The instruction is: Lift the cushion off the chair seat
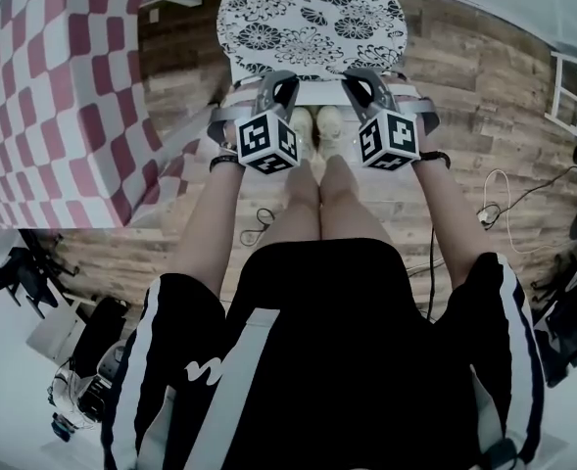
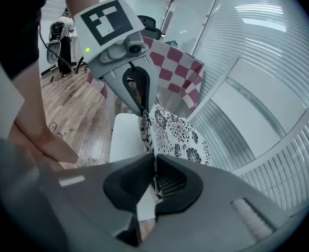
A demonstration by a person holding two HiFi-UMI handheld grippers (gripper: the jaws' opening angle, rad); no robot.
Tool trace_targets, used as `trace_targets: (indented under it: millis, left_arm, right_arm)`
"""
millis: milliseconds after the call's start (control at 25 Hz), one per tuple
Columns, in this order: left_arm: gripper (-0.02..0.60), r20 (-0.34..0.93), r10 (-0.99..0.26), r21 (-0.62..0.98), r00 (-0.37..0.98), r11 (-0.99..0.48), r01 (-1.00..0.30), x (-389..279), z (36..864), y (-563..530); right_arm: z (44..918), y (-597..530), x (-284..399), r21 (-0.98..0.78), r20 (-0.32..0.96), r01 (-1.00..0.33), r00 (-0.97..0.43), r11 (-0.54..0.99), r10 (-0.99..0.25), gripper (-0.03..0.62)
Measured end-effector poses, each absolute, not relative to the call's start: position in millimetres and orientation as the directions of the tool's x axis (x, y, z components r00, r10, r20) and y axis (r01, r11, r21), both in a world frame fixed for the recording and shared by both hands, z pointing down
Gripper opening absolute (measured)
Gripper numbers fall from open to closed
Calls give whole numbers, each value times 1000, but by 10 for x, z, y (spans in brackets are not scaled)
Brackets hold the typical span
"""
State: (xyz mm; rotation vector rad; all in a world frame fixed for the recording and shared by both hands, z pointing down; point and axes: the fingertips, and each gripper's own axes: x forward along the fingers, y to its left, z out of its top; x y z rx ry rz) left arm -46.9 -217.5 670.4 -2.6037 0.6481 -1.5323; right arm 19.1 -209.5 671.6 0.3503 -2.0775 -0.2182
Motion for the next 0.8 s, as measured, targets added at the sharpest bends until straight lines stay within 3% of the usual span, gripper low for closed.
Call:
trace_targets:
  millis: [800]
  left_arm:
    - [17,808,-415,-286,418,-897,-337,-489,6221,-2145]
  right_arm:
    - [6261,-2030,179,316,797,-155,-492,936,-350,8]
